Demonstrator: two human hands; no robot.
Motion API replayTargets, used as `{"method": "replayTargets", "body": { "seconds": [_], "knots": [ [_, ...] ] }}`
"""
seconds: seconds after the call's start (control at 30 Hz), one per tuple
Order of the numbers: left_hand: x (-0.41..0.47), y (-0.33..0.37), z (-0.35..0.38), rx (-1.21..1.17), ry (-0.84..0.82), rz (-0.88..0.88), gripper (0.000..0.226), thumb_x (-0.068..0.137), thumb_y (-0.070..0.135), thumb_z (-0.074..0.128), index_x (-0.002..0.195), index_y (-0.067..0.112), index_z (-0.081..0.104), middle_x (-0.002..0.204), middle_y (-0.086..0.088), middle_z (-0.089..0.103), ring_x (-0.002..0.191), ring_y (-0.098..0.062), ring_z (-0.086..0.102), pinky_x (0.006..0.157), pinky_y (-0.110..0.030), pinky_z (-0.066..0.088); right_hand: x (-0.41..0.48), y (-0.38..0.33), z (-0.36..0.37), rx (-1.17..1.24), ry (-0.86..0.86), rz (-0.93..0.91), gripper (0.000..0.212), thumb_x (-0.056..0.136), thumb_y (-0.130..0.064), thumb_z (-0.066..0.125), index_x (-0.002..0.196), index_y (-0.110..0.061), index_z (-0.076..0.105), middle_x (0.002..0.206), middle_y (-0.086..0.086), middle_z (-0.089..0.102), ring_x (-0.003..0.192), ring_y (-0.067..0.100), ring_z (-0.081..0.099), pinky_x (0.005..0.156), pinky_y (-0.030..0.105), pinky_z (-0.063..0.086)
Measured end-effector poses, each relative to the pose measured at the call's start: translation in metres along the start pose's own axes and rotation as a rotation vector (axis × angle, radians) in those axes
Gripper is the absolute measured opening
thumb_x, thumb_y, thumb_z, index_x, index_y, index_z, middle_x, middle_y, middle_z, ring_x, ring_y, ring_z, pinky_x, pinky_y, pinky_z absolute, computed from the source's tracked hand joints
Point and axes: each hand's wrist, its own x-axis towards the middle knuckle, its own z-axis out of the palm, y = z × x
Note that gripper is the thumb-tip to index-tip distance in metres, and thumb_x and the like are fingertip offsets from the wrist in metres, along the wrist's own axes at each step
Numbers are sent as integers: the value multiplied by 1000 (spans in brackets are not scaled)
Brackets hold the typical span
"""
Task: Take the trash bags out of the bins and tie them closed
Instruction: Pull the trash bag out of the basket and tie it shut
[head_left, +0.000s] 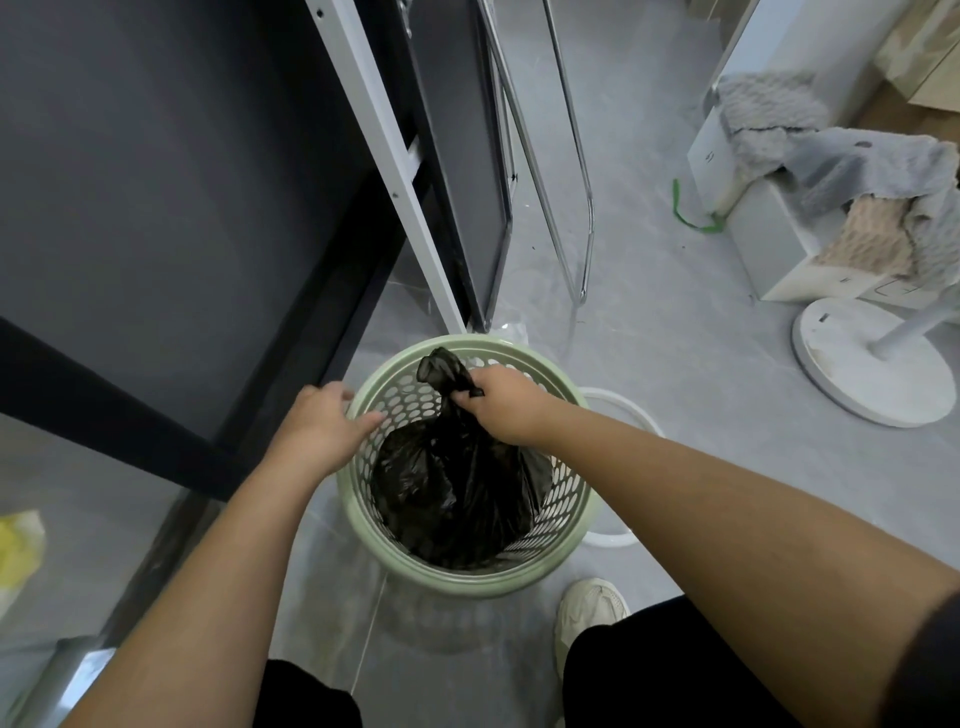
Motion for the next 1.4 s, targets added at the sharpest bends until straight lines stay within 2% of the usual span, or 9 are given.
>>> {"method": "replayTargets", "body": {
  "seconds": [0.07, 0.2, 0.47, 0.57, 0.67, 0.87, 1.0, 1.3, 1.4],
  "knots": [
    [0, -5, 2, -160, -139, -132, 27, 92, 30, 57, 109, 9, 59, 104, -12, 66, 86, -25, 64, 72, -38, 56, 0, -1, -2, 72, 29, -10, 21, 99, -24, 44, 98, -13, 62, 90, 6, 60, 85, 22, 56, 70, 29, 40],
    [4, -15, 4, -391, -195, -216, 18, 93, 21, 57, 94, 4, 64, 85, -16, 70, 77, -31, 69, 72, -48, 59, -3, -9, -10, 173, 83, -4, 28, 99, -26, 44, 90, -8, 63, 81, 9, 57, 72, 20, 52, 65, 29, 39],
    [10, -12, -2, -522, -119, -239, 22, 91, 21, 61, 91, -1, 63, 83, -19, 71, 76, -32, 70, 67, -43, 59, -14, -25, -27, 276, 199, -28, 30, 100, -25, 41, 92, -2, 59, 72, 7, 49, 68, 20, 47, 65, 31, 35],
    [12, -21, -4, -522, -111, -270, 21, 91, 22, 62, 88, 1, 64, 83, -20, 71, 75, -34, 71, 71, -49, 59, -13, -26, -37, 334, 348, 34, 33, 100, -25, 42, 92, 4, 59, 76, 10, 50, 71, 20, 48, 65, 30, 35],
    [11, -31, -5, -536, -99, -306, 21, 91, 22, 62, 89, 1, 65, 84, -22, 71, 77, -36, 70, 73, -51, 59, -15, -26, -53, 455, 448, 30, 29, 99, -26, 43, 78, -10, 54, 76, 10, 51, 73, 20, 51, 70, 32, 39],
    [13, -38, -4, -400, 94, -312, 26, 94, 26, 52, 81, 9, 67, 82, -17, 69, 71, -33, 67, 74, -44, 58, -26, -41, -65, 700, 488, -64, 27, 87, -41, 46, 81, -17, 58, 83, 5, 51, 76, 23, 53, 77, 37, 42],
    [12, -44, -7, -267, 219, -372, 28, 96, 27, 42, 85, 12, 63, 87, -13, 61, 75, -31, 56, 69, -38, 47, -45, -54, -81, 856, 540, -139, 23, 98, -29, 46, 83, -23, 63, 91, 6, 66, 101, 30, 66, 97, 49, 49],
    [9, -33, -8, -126, 239, -418, 34, 96, 19, 35, 119, 7, 57, 115, -19, 57, 99, -36, 56, 71, -40, 45, -78, -62, -102, 963, 547, -173, 23, 100, -26, 44, 94, -14, 63, 97, 8, 68, 102, 29, 66, 96, 48, 51],
    [10, -31, -5, -102, 237, -438, 31, 95, 13, 38, 117, 4, 57, 110, -18, 58, 91, -34, 55, 69, -39, 45, -86, -62, -106, 966, 574, -184, 23, 100, -26, 45, 92, -15, 63, 94, 7, 68, 100, 29, 67, 96, 48, 50]
  ]
}}
